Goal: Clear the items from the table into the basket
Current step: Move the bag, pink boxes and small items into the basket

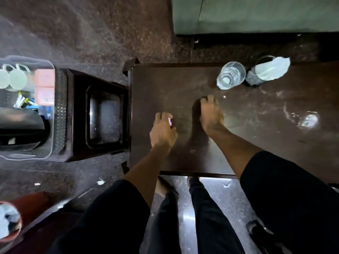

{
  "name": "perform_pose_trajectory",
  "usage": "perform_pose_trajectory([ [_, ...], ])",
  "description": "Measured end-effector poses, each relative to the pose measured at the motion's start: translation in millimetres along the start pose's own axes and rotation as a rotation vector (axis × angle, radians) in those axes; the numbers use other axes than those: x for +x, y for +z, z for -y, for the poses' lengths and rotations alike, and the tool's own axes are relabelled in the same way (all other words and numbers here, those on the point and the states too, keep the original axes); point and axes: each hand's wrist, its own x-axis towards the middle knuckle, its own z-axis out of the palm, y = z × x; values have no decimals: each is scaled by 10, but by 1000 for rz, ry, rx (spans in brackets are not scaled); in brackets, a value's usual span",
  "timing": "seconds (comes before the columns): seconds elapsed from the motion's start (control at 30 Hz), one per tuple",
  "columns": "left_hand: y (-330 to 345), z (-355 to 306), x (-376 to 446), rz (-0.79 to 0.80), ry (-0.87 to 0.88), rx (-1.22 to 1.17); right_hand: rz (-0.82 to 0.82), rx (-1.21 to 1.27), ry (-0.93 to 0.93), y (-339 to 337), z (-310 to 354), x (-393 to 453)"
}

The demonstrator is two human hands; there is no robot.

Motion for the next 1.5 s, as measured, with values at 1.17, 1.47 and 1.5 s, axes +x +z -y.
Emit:
perform_pose_trajectory([
  [1.17,-923,456,-885,-409,-170,-498,67,221,-324,-744,1410,-1173],
  [1.47,-1957,1657,-1053,-643,-161,-471,8,214,-483,-826,3040,-1475],
  [1.5,-2058,1828,-1064,-666,-182,-469,-4,211,-523,-839,3253,-1498],
])
